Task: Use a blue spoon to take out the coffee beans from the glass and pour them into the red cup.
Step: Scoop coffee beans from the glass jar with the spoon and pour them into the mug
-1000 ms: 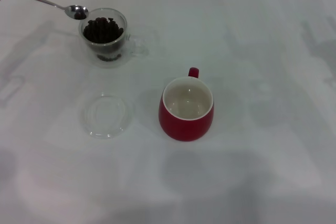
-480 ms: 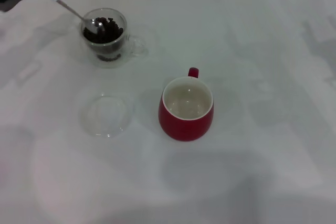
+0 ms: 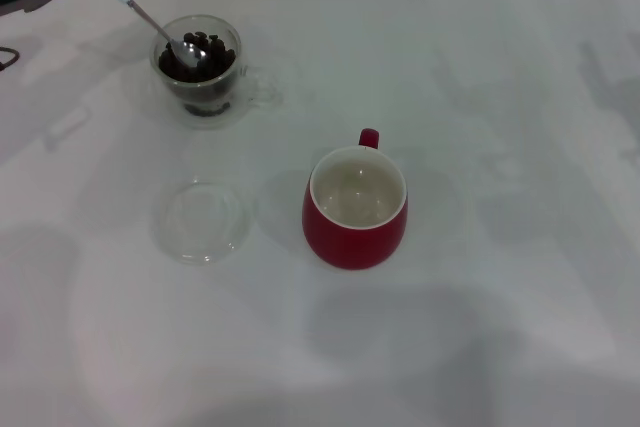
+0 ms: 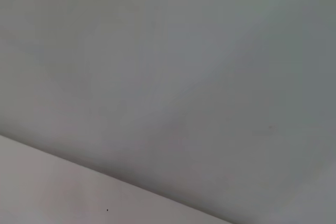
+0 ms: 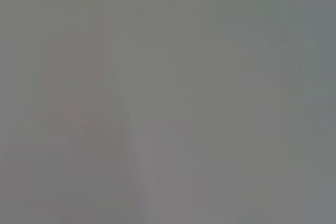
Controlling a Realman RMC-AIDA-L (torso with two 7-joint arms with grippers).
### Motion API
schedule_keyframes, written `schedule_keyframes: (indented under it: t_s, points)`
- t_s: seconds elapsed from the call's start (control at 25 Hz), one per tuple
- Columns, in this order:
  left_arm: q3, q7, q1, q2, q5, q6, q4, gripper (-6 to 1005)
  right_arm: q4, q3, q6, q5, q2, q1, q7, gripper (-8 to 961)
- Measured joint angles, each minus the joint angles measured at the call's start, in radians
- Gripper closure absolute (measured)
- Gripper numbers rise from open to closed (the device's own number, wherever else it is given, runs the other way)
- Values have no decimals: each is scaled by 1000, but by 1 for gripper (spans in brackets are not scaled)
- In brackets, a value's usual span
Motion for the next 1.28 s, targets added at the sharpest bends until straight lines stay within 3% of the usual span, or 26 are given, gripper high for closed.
schedule_keyframes:
  t_s: [1.28]
  points:
    - [0, -110, 8, -4, -3, 13, 42, 871, 14, 14, 28, 9, 1, 8, -2, 199]
